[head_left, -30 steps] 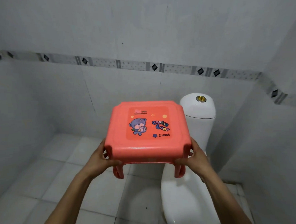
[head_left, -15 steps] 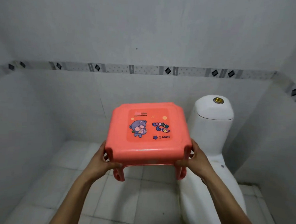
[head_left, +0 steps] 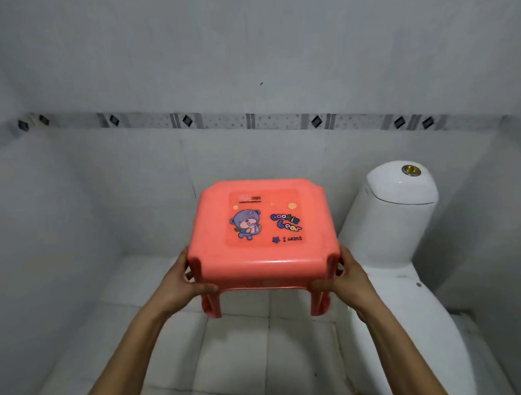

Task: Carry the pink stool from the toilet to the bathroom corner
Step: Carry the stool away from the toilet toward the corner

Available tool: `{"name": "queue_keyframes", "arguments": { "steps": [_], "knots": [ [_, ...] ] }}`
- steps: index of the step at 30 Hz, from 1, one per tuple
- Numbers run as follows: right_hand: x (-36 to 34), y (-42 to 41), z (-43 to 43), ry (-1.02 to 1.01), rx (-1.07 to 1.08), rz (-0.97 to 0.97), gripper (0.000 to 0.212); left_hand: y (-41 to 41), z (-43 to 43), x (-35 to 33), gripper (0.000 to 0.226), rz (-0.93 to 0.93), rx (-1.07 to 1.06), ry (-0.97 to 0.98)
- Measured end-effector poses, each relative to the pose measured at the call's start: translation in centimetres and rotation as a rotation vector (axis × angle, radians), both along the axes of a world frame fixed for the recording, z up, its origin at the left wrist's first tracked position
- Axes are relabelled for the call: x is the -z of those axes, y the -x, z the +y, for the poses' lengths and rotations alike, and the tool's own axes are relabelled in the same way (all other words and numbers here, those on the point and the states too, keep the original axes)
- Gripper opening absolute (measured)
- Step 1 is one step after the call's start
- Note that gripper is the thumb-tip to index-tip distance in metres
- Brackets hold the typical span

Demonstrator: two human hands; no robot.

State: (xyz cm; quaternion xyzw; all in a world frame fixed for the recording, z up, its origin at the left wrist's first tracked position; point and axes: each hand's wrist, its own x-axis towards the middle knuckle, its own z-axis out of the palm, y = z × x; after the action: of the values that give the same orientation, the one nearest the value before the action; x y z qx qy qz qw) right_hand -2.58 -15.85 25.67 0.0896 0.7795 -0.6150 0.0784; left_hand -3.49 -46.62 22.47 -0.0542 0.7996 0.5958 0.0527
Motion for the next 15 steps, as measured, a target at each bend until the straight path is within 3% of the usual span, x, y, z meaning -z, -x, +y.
{"name": "queue_keyframes", "arguments": {
  "steps": [15],
  "knots": [
    [-1.3, 2.2, -1.5, -0.063, -0.028, -0.035, 0.091, 1.6, -1.5, -0.4, 0.119, -0.012, -0.007, -0.027]
  ]
}}
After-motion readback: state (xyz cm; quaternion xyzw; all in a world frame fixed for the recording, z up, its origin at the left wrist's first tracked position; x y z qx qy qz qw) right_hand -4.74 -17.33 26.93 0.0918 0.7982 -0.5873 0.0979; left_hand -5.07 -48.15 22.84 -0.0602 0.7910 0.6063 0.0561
